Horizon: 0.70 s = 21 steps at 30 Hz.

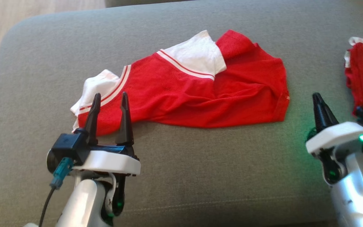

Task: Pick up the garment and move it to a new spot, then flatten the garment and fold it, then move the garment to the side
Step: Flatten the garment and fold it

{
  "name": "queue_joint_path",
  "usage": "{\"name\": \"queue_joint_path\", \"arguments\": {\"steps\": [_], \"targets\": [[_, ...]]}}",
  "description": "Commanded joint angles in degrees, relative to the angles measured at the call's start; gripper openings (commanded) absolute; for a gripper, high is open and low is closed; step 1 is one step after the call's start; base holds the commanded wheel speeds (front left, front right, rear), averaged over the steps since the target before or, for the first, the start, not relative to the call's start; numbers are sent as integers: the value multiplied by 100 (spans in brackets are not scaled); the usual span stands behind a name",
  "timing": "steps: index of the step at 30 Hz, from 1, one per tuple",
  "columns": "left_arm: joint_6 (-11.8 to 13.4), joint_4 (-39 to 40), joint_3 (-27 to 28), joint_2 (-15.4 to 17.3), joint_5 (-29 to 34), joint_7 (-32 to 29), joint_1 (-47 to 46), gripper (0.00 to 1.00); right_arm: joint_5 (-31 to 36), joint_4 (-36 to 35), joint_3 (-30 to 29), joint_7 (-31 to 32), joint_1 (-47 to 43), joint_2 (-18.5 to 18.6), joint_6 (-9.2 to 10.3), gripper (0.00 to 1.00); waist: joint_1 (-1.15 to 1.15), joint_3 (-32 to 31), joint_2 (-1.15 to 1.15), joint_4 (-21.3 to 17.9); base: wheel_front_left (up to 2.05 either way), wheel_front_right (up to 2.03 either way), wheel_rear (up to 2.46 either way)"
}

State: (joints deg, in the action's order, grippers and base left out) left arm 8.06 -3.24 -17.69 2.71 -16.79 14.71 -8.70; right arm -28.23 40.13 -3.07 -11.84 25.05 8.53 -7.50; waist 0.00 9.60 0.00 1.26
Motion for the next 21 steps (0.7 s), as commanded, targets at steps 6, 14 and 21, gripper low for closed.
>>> {"name": "queue_joint_path", "arguments": {"steps": [6,14,21], "targets": [[-9,205,220,17,-28,29,-163,100,265,-746,124,-128,-211,147,1,0,0,-55,0,-90,0,0,0],[-65,217,369,17,-28,29,31,100,977,-2107,72,-300,-1058,-15,1,0,0,-282,0,-97,0,0,0],[-115,168,402,17,-29,29,254,100,1520,-2533,-49,-313,-1863,-400,1,100,0,-429,0,-92,0,0,0]]}}
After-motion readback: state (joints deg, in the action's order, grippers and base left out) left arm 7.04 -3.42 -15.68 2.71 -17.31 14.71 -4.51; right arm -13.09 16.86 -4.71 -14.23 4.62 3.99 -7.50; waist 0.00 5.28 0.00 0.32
